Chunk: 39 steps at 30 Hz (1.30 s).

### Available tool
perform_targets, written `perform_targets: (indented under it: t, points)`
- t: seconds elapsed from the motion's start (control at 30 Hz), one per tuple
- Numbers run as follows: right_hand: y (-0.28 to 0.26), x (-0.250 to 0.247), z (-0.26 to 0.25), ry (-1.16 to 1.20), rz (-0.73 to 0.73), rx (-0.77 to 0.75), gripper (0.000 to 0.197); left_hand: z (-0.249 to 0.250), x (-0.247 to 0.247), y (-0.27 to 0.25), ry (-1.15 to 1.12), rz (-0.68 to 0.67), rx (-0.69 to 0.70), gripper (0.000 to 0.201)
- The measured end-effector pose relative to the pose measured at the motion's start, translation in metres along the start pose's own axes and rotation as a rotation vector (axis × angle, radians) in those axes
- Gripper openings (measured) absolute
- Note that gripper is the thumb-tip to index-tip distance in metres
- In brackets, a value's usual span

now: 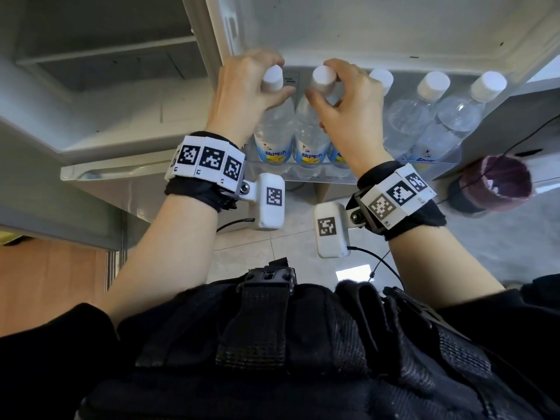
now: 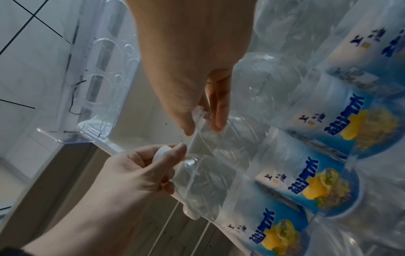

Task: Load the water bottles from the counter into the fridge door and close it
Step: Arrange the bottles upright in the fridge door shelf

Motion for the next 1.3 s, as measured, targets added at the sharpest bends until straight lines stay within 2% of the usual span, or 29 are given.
perform_targets:
  t: [0.27,0.43,0.6,0.67,0.83,0.97,1.1,1.3]
  points:
    - [-0.002,0.001,-0.002,-0.002,0.012,-0.037,0.034,-0.005,0.008,-0.004,-0.029,-0.004,-0.01,0.042]
    - [-0.003,0.002,-0.001,0.006,-0.013,-0.027,0.032,-0.008,0.011,-0.009,-0.008,0.05,-0.007,0.038]
    - [-0.005,0.003,0.002,0.038,-0.078,0.002,0.033,-0.005,0.008,-0.014,0.077,0.093,0.013,0.045]
    - [-0.005,-0.002,0.003,0.055,-0.069,0.017,0.036,-0.004,0.003,-0.014,0.098,0.149,0.018,0.045]
    - [0.0,-0.033,0.006,0.108,0.073,0.024,0.022,0.012,-0.007,-0.016,0.111,0.33,0.069,0.033]
    - [0.006,-0.062,0.011,0.16,0.157,0.024,0.015,0.031,-0.002,-0.017,0.049,0.415,0.091,0.026]
    - [0.009,-0.089,0.019,0.173,0.198,-0.001,0.014,0.061,0.013,-0.021,-0.013,0.437,0.117,0.019]
    - [0.016,-0.133,0.045,0.173,0.17,0.017,0.016,0.115,0.046,-0.03,-0.079,0.403,0.135,0.016]
Point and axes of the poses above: each hand's wrist, its own y-axis towards the middle knuckle, its own x-axis out of the palm, z = x × y, the point moved 8 cm from there along y, towards the middle knuckle, and after that the axes turned 15 degrees about z, right-handed, at the moved point
